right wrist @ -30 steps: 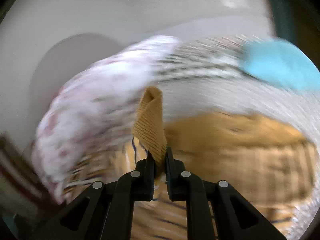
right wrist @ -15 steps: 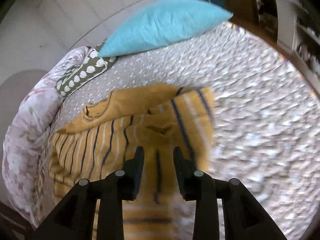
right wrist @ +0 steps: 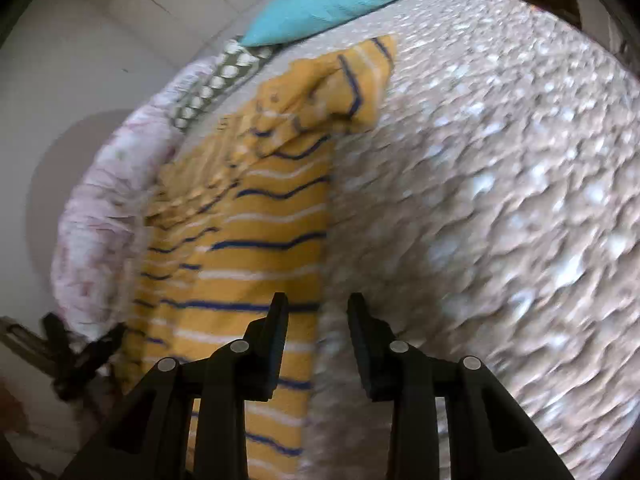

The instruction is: Fold small clothes

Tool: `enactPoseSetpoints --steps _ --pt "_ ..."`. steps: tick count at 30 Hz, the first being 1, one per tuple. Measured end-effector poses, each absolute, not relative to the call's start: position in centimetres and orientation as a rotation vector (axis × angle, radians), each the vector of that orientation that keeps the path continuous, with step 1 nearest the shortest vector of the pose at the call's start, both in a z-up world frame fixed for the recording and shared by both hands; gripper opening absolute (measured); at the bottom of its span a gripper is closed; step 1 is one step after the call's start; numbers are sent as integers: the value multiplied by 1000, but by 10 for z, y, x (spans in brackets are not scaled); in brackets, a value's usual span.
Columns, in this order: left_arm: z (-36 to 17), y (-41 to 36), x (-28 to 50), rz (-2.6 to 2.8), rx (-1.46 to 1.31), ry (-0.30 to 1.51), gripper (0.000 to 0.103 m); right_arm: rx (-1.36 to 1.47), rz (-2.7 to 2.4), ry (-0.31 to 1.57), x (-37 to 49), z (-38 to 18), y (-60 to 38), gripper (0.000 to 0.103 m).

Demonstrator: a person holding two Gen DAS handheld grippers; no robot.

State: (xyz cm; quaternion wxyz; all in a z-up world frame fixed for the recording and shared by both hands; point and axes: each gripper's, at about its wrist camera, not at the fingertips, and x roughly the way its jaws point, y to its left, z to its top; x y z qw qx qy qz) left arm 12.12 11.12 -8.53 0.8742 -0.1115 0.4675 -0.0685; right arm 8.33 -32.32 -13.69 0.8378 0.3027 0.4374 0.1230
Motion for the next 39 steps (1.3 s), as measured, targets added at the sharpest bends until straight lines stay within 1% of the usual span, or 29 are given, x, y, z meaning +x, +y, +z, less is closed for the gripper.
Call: enactPoseSetpoints --steps 1,2,9,12,14,17,20,27,32,39 --pt "-86 107 121 -154 -231 982 67 676 297 918 81 -140 -321 35" --pt "-86 104 121 -166 -237 991 61 717 337 915 79 -145 -319 35" --pt "-86 102 97 -232 -278 966 59 763 456 895 56 -155 -297 35" --pt "-85 105 89 -262 -291 959 53 760 497 905 46 -159 -286 35" --pt "-84 110 81 -283 -319 959 45 756 519 904 38 -159 -280 35" --pt "-86 118 75 -310 -366 962 36 771 564 916 29 -163 -271 35" --pt "-88 125 68 -328 -411 961 35 780 589 934 21 -166 -263 35" --pt "-90 117 48 -378 -403 970 35 824 638 976 2 -178 -252 35" --pt "-95 107 34 -417 -387 990 40 823 660 1029 -9 -193 -233 35" --pt "-99 105 31 -403 -403 1000 40 764 643 1043 -9 -186 -224 35"
